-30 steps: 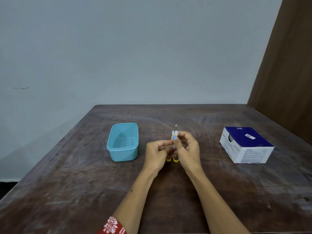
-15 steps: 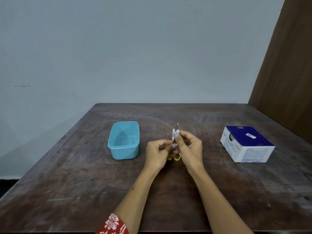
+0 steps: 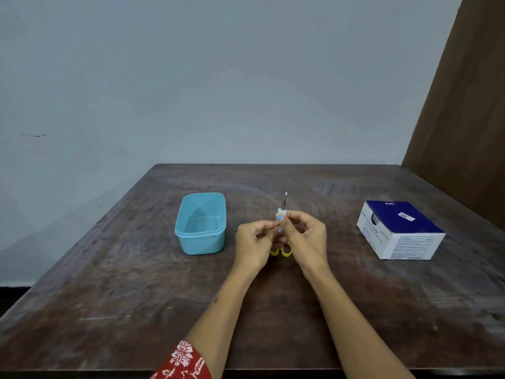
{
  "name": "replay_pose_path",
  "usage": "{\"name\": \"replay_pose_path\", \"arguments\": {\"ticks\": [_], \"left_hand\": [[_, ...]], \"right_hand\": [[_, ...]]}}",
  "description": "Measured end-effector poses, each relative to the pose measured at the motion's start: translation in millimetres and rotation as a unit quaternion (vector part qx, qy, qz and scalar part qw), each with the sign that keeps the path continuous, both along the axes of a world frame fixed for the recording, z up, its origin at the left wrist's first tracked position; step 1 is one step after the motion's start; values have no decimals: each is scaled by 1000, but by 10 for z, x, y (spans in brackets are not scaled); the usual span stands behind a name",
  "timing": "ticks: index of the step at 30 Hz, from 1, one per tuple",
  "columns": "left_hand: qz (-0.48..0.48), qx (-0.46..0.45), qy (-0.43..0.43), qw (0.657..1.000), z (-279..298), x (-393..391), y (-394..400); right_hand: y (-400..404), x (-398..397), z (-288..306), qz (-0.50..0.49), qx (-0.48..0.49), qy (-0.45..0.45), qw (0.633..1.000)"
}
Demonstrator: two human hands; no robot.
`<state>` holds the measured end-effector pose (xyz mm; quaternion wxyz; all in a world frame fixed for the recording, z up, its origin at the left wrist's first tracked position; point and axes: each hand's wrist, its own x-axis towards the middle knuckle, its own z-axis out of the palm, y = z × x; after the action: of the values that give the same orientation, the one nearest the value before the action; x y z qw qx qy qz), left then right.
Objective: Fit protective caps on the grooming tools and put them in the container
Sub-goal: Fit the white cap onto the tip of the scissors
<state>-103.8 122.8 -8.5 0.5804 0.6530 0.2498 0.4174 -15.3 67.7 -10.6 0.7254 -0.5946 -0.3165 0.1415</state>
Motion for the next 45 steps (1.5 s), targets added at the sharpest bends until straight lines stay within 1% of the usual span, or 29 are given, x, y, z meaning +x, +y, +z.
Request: {"name": "replay_pose_path", "arguments": {"ticks": [3,6,8,12,17,21,23,27,32,37,41,45], "left_hand": [[-13,4,5,1000,-15,16,-19],[31,13,11,999,-43,28,17],[40,6,12,999,-46,31,29],[15,28,20,999,-45,28,-21],[38,21,10,999,-59,34,-2],[8,41,14,999,-49,32,-32],[14,43,11,999,-59,38,-29],[36,24,10,999,-62,28,4],[15,19,10,1000,-57,28,-37],[28,24,11,999,-62,14,0],[-7,14,-3,1000,-45,17,-25],[-6,-12,-22,1000,-32,12,-21]], "right_hand": [[0,30,-9,-25,16,0,1000],[23,13,-33,-3,-24,-19,1000],[30,-7,-27,-10,-37,-35,999],[-9,-19,25,-71,5,-41,997],[-4,-65,2,-40,-47,-61,996],[-19,-54,33,-93,-13,-71,993],[-20,-58,35,-83,-16,-60,995],[-7,-93,14,-45,-52,-72,995],[-47,-80,45,-70,-5,-40,997],[-40,-110,29,-56,-34,-67,996],[-50,-90,52,-77,-6,-51,996],[-48,-118,69,-72,25,-56,996]]}}
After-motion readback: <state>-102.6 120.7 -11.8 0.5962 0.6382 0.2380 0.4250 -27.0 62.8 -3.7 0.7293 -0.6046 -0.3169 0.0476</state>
